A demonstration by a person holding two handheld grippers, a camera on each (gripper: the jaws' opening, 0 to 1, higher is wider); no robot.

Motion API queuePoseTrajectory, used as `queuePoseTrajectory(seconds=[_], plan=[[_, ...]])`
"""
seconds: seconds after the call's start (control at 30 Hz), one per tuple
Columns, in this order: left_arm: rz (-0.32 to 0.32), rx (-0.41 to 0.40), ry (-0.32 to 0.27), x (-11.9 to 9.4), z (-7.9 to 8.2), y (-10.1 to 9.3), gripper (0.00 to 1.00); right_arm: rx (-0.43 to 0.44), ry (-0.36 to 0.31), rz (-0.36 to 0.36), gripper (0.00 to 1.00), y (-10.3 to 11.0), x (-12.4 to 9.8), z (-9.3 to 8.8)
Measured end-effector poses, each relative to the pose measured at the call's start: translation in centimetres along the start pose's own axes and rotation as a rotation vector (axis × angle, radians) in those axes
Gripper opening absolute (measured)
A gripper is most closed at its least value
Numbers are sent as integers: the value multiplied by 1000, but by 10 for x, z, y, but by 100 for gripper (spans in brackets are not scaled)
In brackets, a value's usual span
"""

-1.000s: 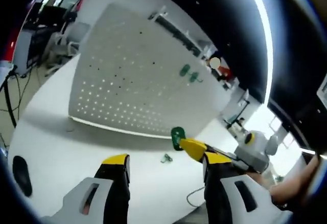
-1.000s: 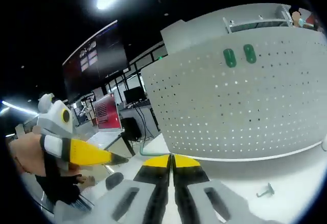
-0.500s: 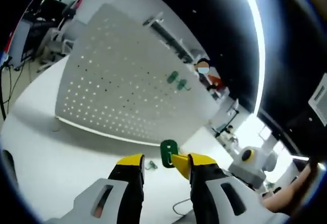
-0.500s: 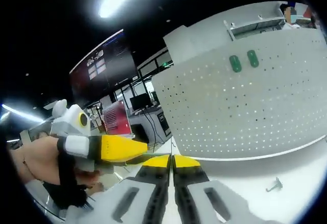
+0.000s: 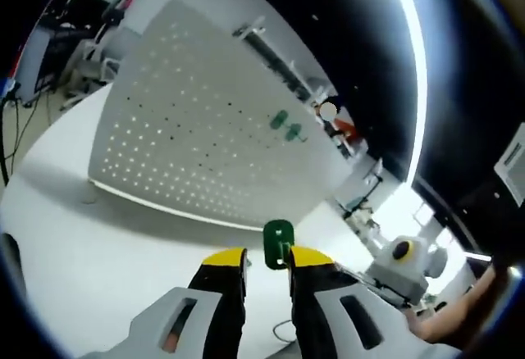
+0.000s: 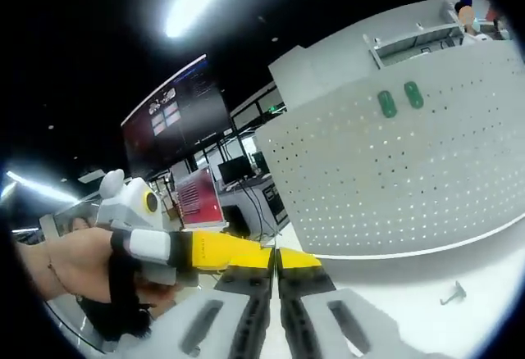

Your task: Insert the hook assembly into the mounting plate slot until the hook locks in place.

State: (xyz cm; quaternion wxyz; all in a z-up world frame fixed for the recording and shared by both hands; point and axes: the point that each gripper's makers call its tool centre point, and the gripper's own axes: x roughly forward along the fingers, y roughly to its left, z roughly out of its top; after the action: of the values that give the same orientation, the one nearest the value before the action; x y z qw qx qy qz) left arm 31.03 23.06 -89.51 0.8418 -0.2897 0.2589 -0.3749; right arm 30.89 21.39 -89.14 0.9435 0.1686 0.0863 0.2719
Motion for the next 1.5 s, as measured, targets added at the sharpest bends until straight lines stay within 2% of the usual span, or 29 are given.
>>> queuePoseTrajectory(seconds=[0.17, 0.27, 0.5, 0.73, 0.97, 1.1, 1.17, 1.3, 1.4, 1.5], plan=[[-20, -28, -8, 1, 1, -3, 13, 9, -9, 2, 0, 0, 0, 0], [-45, -79, -20, 0, 3, -4, 12, 19, -16, 11, 0, 2, -1, 1], [-71, -101, -19, -1, 1, -7, 6, 35, -15, 19, 0, 4, -1, -2], [-84, -167, -23, -1, 0, -7, 4, 3, -22, 22, 0, 5, -3, 1], [-81, -160, -19, -2, -2, -8, 3, -23, -21, 29, 0, 6, -4, 1], [-71, -129, -11, -2, -3, -9, 2, -59, -4, 30, 0, 6, -5, 0], [-53, -87, 2, -2, -5, -8, 2, -89, 20, 28, 0, 6, -5, -2], [-33, -38, 7, 0, -5, -9, 1, -80, 31, 27, 0, 4, -6, -3], [2, 40, 8, 0, -3, -7, 1, -82, 35, 23, 2, 2, -8, -2], [9, 67, 11, 1, -2, -11, 1, -85, 41, 21, 3, 1, -11, 1]])
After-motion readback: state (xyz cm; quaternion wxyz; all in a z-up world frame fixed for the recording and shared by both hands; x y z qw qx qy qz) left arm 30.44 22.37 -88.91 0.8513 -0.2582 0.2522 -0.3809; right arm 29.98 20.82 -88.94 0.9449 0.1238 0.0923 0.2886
